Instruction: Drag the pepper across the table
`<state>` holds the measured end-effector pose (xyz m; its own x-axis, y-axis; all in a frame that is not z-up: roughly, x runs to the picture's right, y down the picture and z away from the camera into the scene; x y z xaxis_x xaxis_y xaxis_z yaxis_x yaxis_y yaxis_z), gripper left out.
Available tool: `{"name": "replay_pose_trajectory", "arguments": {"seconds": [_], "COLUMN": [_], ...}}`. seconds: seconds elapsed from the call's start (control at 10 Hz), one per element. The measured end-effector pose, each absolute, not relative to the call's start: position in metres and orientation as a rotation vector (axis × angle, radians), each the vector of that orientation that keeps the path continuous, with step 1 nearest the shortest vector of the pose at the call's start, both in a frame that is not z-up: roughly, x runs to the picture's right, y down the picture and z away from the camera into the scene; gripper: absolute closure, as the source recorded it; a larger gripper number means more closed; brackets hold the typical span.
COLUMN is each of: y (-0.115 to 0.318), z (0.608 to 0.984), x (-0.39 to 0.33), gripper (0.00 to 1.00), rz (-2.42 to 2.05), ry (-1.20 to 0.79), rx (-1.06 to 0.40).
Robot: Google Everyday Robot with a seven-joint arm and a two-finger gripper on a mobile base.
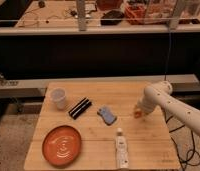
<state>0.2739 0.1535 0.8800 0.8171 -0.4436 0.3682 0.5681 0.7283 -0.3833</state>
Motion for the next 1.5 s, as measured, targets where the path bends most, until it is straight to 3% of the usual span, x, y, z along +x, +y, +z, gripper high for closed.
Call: {"name": "replay_pose_trajectory", "arguments": {"seconds": [0.1, 0.5, 0.6, 1.5], "y": [0.153, 0.148, 0.148, 0.149], "z": [0.882, 0.890, 0.891, 0.893], "x": [0.275, 0.256, 0.251, 0.220], "gripper": [0.54, 0.95, 0.99, 1.00], "rz": [-0.564, -0.605, -0.610, -0.687], "ry": [-0.260, -0.269, -0.272, -0.296], "rx": [-0.509, -0.521, -0.525, -0.552]}}
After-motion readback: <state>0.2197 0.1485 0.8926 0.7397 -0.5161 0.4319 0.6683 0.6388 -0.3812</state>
